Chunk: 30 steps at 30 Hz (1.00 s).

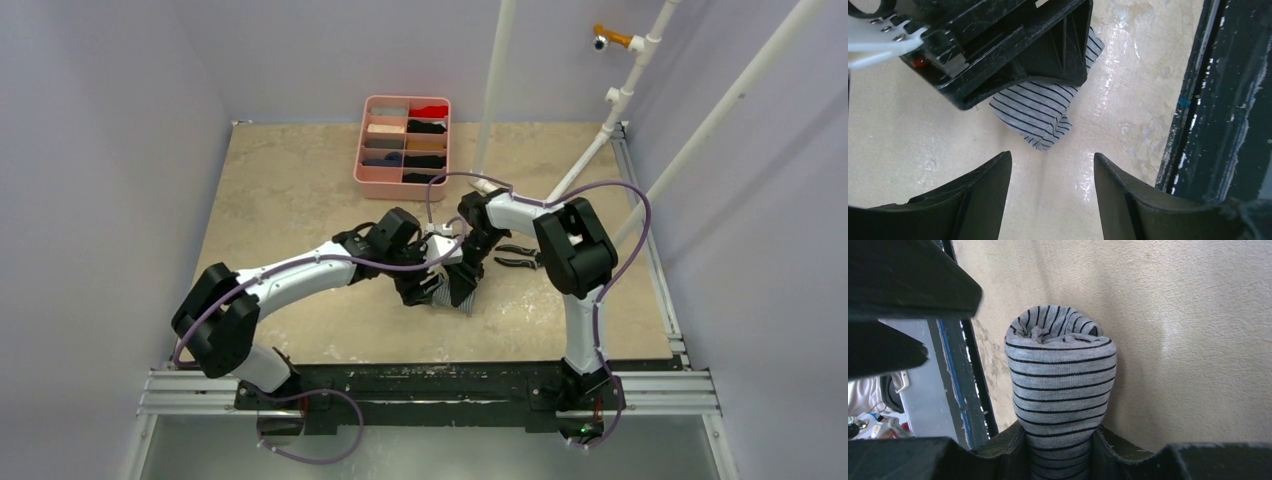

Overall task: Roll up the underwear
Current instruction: Roll the underwear to the center of the board.

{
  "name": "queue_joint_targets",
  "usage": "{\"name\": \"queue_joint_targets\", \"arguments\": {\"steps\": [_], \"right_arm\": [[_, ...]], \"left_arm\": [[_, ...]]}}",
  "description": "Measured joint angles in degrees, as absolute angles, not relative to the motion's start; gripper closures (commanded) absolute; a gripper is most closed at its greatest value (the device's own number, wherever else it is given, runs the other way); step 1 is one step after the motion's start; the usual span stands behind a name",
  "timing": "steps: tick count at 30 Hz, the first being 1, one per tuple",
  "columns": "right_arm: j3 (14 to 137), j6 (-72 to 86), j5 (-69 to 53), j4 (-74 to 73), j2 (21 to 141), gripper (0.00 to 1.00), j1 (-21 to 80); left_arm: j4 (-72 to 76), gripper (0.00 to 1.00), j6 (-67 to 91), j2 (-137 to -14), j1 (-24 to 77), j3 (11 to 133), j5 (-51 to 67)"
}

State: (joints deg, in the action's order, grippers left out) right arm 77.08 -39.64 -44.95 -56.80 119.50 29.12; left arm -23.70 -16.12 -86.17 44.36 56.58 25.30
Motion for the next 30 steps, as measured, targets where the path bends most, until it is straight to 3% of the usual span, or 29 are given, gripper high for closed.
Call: {"name": "queue_joint_targets", "arguments": {"steps": [10,21,30], "right_arm": [[76.84,-39.66,-45.43,-56.84,119.61,1.00,29.02],[75.16,-40.10,-47.62,-58.04,119.63,1.00,28.45],[74.98,-42.37,-47.86,-60.55,119.61,1.00,26.17]], "left_arm": [[-13.19,0.38,-19.20,-88.92,50.59,52.60,16.78],[-9.63,0.40,-21.65,-89.38,50.94,50.89,14.74],[-14.79,0.40,-20.75,-75.57,39.72,49.39,18.61]]}}
